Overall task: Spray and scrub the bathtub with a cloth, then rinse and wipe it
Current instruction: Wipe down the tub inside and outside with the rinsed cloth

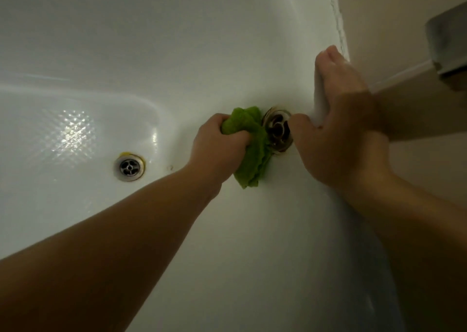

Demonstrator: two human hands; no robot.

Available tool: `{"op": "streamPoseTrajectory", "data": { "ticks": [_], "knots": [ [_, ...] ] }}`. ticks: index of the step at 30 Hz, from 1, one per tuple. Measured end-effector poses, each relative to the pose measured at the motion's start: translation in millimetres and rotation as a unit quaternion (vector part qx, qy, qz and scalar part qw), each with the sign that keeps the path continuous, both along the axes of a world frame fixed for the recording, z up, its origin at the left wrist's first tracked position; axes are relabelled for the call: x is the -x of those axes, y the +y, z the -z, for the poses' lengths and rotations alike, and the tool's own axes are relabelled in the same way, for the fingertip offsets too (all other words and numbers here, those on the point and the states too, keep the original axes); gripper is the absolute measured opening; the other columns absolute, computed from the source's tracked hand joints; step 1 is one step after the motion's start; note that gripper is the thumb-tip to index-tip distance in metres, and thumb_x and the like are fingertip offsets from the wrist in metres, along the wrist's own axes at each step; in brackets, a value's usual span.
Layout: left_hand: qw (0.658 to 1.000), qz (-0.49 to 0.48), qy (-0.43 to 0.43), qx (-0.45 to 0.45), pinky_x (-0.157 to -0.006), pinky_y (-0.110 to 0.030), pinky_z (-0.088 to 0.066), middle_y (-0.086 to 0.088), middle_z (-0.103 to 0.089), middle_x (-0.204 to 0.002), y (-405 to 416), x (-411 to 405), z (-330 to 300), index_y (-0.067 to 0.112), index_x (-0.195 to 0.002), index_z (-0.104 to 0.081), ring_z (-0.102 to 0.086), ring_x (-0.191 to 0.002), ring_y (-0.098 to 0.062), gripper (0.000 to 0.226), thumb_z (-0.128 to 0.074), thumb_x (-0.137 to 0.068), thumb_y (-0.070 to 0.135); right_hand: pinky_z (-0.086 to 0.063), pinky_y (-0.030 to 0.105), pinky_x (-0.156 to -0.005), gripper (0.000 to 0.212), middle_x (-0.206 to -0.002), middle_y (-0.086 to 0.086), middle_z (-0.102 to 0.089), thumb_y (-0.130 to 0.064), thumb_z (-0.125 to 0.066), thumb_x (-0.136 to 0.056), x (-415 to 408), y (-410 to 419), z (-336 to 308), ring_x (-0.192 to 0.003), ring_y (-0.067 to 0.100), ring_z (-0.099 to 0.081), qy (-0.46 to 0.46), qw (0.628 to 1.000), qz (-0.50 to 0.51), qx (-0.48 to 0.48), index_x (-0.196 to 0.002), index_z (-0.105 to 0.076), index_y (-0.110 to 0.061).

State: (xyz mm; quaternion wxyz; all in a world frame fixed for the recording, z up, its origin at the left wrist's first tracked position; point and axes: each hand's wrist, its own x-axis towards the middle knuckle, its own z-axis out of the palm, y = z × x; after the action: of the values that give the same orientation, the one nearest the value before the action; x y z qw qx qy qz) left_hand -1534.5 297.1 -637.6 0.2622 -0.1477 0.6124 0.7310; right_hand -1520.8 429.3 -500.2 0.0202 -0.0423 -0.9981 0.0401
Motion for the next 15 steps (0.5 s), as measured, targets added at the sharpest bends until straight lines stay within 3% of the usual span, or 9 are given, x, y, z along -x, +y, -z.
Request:
{"op": "streamPoseTrajectory", "data": {
  "ticks": [3, 5, 7, 10, 15],
  "knots": [
    [0.999, -0.01, 0.03, 0.017, -0.076, -0.036, -0.062, 0.0, -0.069, -0.101, -2, 9, 7, 0.032, -0.105, -0.063, -0.068, -0.094, -0.018, 0.029, -0.066, -0.088, 0.009, -0.013, 0.023, -0.123, 0.087, -0.169, 0.014, -0.024, -0.028, -0.055, -0.084, -5, 1, 2, -0.157, 0.024, -0.021, -0.004, 1.0, 0.003, 0.003, -0.161, -0.026, -0.003],
    [0.997, -0.012, 0.041, 0.06, -0.074, -0.031, -0.057, 0.005, -0.067, -0.097, -3, 10, 21, 0.033, -0.109, -0.06, -0.066, -0.091, -0.014, 0.032, -0.062, -0.089, 0.008, -0.018, 0.033, -0.128, 0.086, -0.169, 0.015, -0.025, -0.024, -0.057, -0.083, -6, 2, 4, -0.157, 0.025, -0.022, -0.005, 1.0, -0.001, -0.004, -0.16, -0.028, -0.002],
    [0.996, 0.002, 0.001, 0.084, -0.084, -0.039, -0.058, 0.004, -0.065, -0.099, -4, 3, 36, 0.031, -0.116, -0.058, -0.064, -0.095, -0.017, 0.031, -0.058, -0.092, 0.01, -0.027, 0.042, -0.126, 0.081, -0.166, 0.016, -0.03, -0.021, -0.058, -0.082, -3, 4, 5, -0.154, 0.028, -0.027, -0.004, 1.0, -0.009, -0.018, -0.156, -0.032, 0.0],
    [0.993, 0.049, -0.05, 0.099, -0.091, -0.048, -0.059, 0.001, -0.064, -0.102, -6, -16, 50, 0.028, -0.118, -0.057, -0.063, -0.097, -0.022, 0.026, -0.061, -0.094, 0.018, -0.027, 0.041, -0.126, 0.081, -0.167, 0.015, -0.028, -0.018, -0.057, -0.082, -2, 3, 6, -0.155, 0.029, -0.027, 0.0, 1.0, -0.012, -0.019, -0.157, -0.031, -0.001],
    [0.994, 0.042, 0.044, 0.089, -0.072, -0.029, -0.055, 0.004, -0.068, -0.098, -11, -8, 55, 0.028, -0.11, -0.061, -0.065, -0.089, -0.013, 0.026, -0.07, -0.09, 0.014, -0.03, 0.041, -0.125, 0.076, -0.166, 0.014, -0.029, -0.02, -0.056, -0.087, -4, 4, 8, -0.153, 0.029, -0.03, 0.011, 1.0, -0.016, -0.019, -0.157, -0.031, -0.003]
  ]
}}
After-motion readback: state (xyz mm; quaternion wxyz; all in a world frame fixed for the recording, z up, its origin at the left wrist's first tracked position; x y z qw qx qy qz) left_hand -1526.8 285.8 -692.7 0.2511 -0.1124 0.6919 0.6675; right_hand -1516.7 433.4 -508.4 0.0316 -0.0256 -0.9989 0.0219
